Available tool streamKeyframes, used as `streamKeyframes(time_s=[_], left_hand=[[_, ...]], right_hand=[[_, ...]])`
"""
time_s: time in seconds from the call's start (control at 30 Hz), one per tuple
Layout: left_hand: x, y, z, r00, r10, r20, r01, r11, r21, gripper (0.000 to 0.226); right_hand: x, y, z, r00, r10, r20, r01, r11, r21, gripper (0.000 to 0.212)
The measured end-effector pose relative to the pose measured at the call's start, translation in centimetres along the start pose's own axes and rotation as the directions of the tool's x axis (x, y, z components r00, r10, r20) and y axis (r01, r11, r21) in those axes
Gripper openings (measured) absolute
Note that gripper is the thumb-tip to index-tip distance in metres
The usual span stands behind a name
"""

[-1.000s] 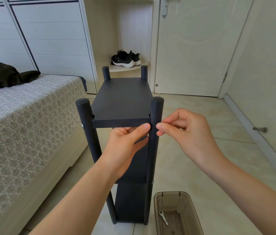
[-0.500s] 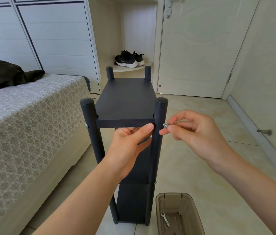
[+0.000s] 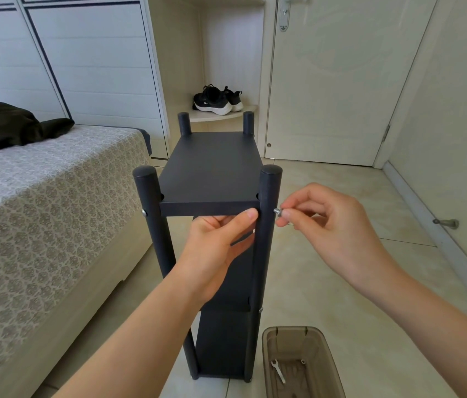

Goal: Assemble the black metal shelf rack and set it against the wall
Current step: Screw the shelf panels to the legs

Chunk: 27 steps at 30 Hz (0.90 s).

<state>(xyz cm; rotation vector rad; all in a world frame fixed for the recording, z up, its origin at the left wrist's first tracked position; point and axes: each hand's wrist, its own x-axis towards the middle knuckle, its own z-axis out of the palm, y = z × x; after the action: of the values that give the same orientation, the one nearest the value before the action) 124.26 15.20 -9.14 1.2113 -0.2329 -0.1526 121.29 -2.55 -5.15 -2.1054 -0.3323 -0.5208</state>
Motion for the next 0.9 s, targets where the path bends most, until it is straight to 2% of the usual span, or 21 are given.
streamKeyframes(time_s=[0.27,0.5,0.9], left_hand=[[-0.05,0.11,0.13,1.0,-0.01,-0.008,0.009,1.0,-0.006,0.037],[-0.23,0.23,0.01,1.0,0.005,0.01,-0.005,1.0,-0.019,0.028],[-0.78,0.48,-0.01,1.0,0.011,0.013,-0.011,1.0,-0.01,0.014]], right_hand=[[-0.15,0.05,0.1,0.999,-0.052,-0.003,0.051,0.996,-0.078,0.009],[-0.27,-0.12,-0.17,0.984,-0.175,0.038,0.178,0.968,-0.174,0.011],[-0.38,-0.42,0.27,0.997,-0.075,-0.023,0.073,0.995,-0.06,0.017]])
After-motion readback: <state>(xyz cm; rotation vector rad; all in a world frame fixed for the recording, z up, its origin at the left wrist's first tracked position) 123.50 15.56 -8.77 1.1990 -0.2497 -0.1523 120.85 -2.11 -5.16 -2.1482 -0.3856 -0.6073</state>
